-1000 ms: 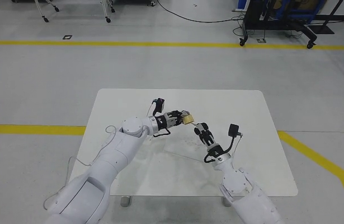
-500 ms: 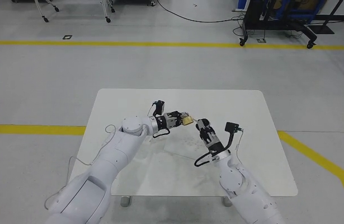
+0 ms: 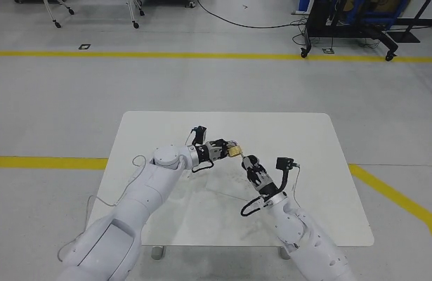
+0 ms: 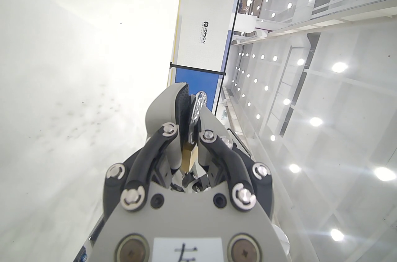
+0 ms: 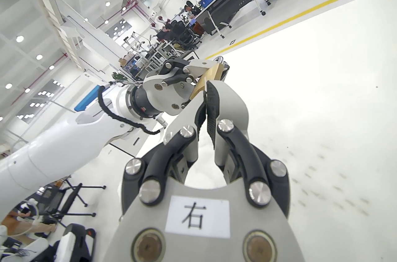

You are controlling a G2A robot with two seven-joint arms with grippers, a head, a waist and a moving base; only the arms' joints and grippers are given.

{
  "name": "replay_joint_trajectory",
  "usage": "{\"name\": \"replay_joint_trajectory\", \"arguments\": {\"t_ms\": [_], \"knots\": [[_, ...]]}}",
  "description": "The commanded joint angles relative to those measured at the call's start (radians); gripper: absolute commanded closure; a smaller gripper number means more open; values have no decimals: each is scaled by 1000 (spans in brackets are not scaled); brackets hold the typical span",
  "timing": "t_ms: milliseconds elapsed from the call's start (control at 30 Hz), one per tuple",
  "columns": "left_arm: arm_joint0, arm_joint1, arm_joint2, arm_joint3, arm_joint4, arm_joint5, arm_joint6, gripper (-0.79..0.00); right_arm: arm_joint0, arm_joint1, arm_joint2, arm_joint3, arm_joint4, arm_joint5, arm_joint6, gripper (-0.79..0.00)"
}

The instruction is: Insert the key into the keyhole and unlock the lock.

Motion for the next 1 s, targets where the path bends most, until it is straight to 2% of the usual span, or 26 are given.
{"name": "replay_joint_trajectory", "arguments": {"t_ms": [0,133,267,467,967], "knots": [[-1,-1,-1,3,6,-2,7,0,-5,1,21,-14,103,1,48,0],[-2,-5,-8,13,8,3,23,0,-15,4,54,-30,277,44,198,0],[-3,-7,-11,17,15,6,26,0,-22,6,66,-39,333,83,269,0],[-3,-11,-16,20,28,4,27,0,-16,0,55,-51,390,103,289,0],[-4,-18,-29,28,54,-3,-2,0,6,-7,54,-35,413,128,290,0]]}}
